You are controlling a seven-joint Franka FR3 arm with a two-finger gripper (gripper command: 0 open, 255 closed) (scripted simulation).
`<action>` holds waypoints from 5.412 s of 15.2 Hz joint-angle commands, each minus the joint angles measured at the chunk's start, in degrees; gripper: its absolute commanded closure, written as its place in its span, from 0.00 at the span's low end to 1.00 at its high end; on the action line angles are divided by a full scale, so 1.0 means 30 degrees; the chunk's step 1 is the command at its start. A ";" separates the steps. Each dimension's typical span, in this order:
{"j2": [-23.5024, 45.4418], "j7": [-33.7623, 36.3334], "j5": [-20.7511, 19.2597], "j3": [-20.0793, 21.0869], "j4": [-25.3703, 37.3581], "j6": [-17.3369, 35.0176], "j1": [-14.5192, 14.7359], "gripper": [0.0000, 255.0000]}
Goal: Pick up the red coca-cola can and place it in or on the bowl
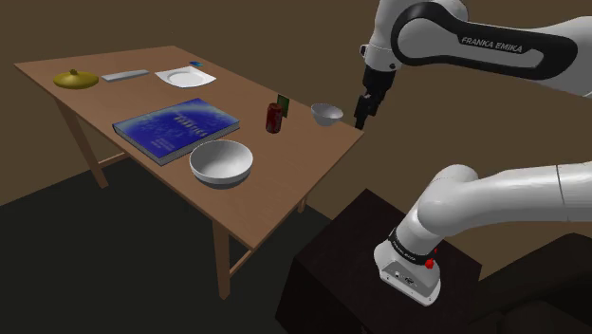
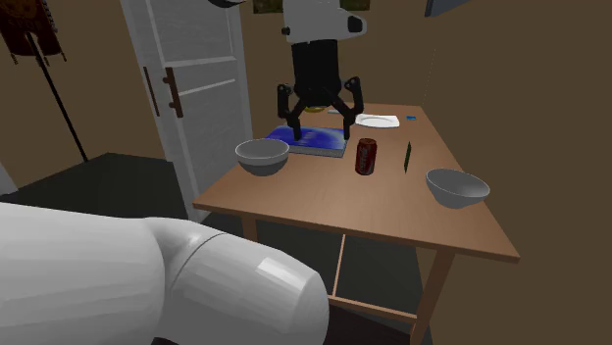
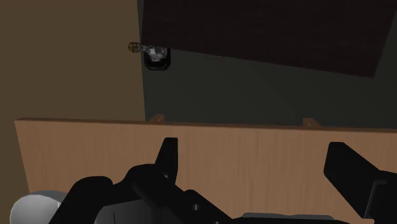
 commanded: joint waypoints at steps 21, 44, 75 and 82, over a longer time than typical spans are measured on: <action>1.5226 0.0858 -0.0175 -0.0312 0.9273 0.6027 -0.0640 0.00; 2.3775 0.0919 -0.0053 -0.0521 1.7009 0.6904 -0.0868 0.00; 2.3154 0.0529 0.0067 -0.0496 2.0705 0.2603 -0.0823 1.00; 2.3355 0.0367 0.0087 -0.0497 2.2809 0.0707 -0.0792 1.00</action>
